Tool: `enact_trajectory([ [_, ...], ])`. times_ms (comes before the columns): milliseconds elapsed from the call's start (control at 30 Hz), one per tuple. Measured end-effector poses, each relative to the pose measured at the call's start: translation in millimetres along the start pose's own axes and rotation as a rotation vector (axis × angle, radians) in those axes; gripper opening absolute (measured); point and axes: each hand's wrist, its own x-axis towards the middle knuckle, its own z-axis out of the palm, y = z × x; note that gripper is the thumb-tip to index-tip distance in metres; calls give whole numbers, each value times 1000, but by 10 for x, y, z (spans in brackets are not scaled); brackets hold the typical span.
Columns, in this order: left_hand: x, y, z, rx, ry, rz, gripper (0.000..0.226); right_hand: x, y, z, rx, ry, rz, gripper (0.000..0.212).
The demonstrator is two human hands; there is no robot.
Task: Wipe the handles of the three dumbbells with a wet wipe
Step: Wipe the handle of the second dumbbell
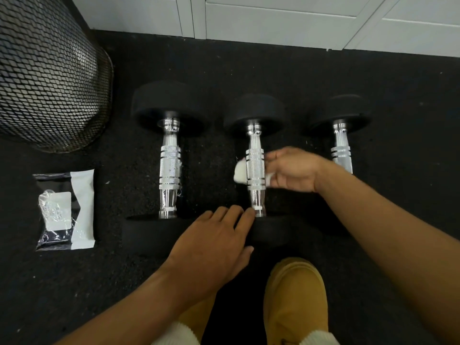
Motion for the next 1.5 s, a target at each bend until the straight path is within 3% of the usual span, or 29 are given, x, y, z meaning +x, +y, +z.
enact_trajectory([
  [233, -6, -7, 8, 1, -10, 0, 56, 56, -165, 27, 173, 117, -164, 29],
  [367, -12, -9, 2, -12, -10, 2, 55, -159, 263, -21, -14, 18, -30, 32],
  [533, -8, -8, 4, -9, -5, 1, 54, -207, 390, -23, -130, 23, 29, 33],
  [767, -11, 3, 7, 7, 14, -8, 55, 138, -245, -1, 204, 164, -95, 39],
  [900, -6, 0, 1, 11, 1, -6, 56, 89, -186, 9, 331, 133, -121, 31],
  [1233, -12, -7, 3, 8, -11, -4, 56, -240, 459, -52, -95, 73, 7, 31],
  [1367, -1, -4, 1, 14, -16, -11, 55, -127, 239, -4, -112, 129, 14, 34],
  [1500, -2, 5, 8, 11, -12, -9, 55, 20, -150, 82, 48, 214, -109, 37],
])
